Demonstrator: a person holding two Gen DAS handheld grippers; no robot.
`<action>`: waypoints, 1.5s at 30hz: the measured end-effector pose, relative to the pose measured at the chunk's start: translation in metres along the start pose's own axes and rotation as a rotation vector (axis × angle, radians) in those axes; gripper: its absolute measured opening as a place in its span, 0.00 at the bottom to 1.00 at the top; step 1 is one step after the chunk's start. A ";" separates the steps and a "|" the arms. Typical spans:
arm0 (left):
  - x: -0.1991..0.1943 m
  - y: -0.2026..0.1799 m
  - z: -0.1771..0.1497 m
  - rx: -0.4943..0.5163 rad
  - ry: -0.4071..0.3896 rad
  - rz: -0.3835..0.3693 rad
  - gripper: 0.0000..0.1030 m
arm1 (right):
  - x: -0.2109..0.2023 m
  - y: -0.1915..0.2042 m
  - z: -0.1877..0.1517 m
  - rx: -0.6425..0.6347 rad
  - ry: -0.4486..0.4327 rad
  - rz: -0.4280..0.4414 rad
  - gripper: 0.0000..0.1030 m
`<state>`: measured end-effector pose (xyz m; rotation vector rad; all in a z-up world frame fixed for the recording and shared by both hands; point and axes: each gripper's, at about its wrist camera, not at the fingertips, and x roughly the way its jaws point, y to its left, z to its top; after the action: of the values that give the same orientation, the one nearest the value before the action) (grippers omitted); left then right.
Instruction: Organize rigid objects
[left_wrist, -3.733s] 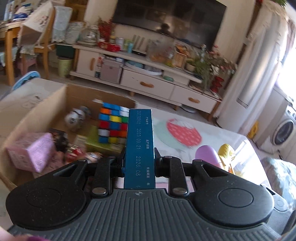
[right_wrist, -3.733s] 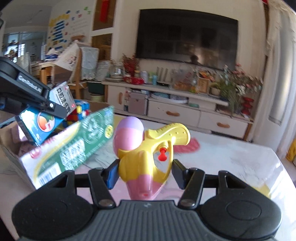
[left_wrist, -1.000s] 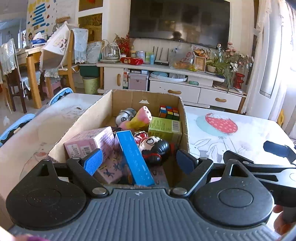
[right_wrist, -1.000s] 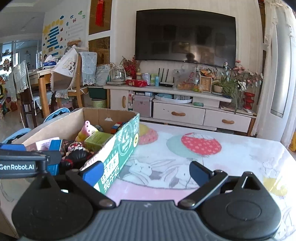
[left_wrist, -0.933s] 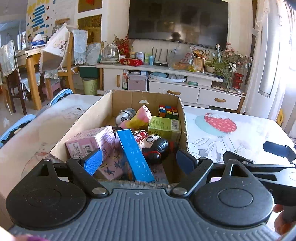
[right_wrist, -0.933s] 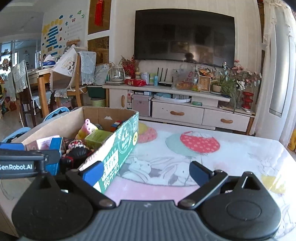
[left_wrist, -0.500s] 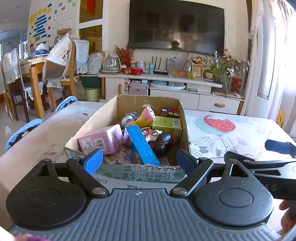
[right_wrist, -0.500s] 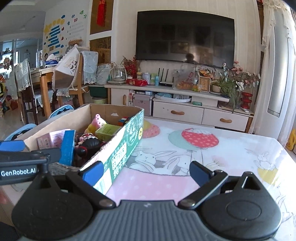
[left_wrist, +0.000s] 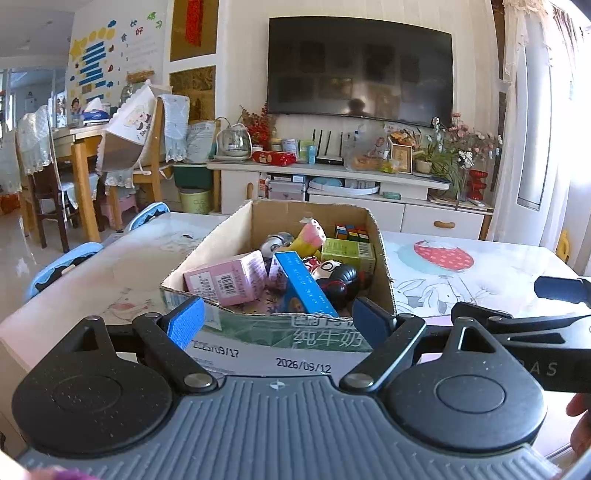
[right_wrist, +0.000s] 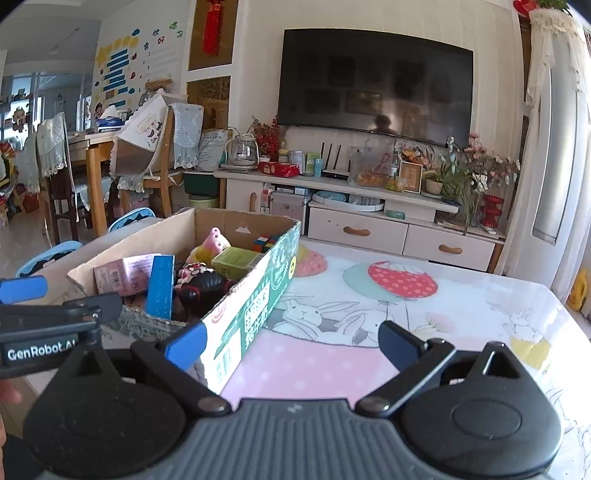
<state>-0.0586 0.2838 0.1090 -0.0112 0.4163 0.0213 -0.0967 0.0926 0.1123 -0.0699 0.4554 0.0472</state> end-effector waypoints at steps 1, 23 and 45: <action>0.000 0.000 0.000 0.003 -0.003 0.003 1.00 | -0.001 0.001 0.000 -0.003 -0.001 -0.002 0.96; -0.006 -0.008 -0.008 0.014 -0.027 0.051 1.00 | 0.000 0.016 0.000 -0.007 -0.002 -0.005 0.96; -0.004 -0.013 -0.010 0.004 0.027 0.057 1.00 | 0.006 0.011 -0.007 0.006 0.003 -0.001 0.96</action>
<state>-0.0662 0.2707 0.1016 0.0048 0.4432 0.0768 -0.0948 0.1034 0.1026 -0.0642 0.4585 0.0445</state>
